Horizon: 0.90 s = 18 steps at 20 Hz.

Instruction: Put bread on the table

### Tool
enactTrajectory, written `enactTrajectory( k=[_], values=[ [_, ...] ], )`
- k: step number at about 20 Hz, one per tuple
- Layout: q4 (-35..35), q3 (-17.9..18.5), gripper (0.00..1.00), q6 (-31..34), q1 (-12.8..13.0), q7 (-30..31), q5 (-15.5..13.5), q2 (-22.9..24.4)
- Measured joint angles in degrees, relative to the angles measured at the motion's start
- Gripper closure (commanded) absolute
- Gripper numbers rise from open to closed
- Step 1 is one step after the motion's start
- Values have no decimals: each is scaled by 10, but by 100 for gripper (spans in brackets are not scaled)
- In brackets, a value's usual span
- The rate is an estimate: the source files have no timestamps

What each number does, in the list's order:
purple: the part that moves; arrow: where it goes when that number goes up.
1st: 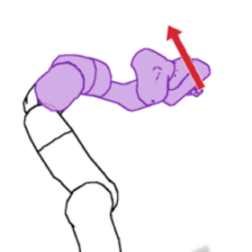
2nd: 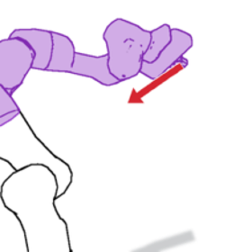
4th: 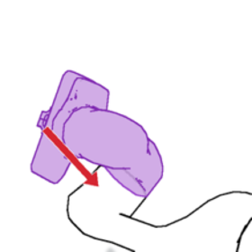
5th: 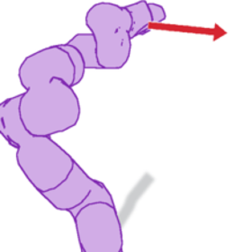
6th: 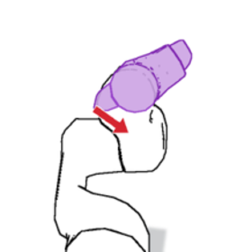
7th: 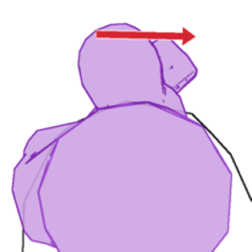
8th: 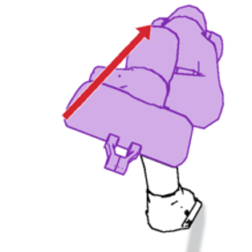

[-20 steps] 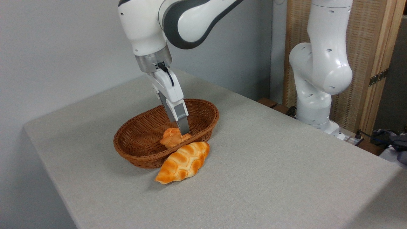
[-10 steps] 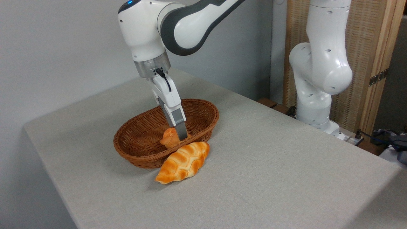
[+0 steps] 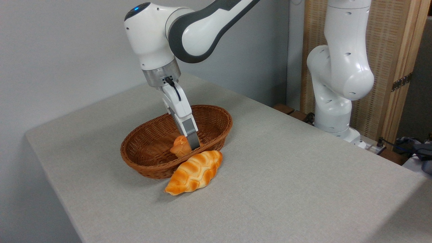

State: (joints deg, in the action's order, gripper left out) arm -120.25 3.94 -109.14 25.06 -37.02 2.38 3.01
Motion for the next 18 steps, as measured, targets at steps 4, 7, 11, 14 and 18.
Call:
enactTrajectory(
  k=[4, 7, 11, 14, 18],
  values=[
    [-1, -3, 82, 0, 0, 0, 1, -1],
    [-1, -3, 86, 0, 0, 0, 1, -1],
    [-1, -3, 85, 0, 0, 0, 1, -1],
    [-1, -3, 85, 0, 0, 0, 1, -1],
    [2, -3, 85, -2, 0, 0, 1, 2]
  ],
)
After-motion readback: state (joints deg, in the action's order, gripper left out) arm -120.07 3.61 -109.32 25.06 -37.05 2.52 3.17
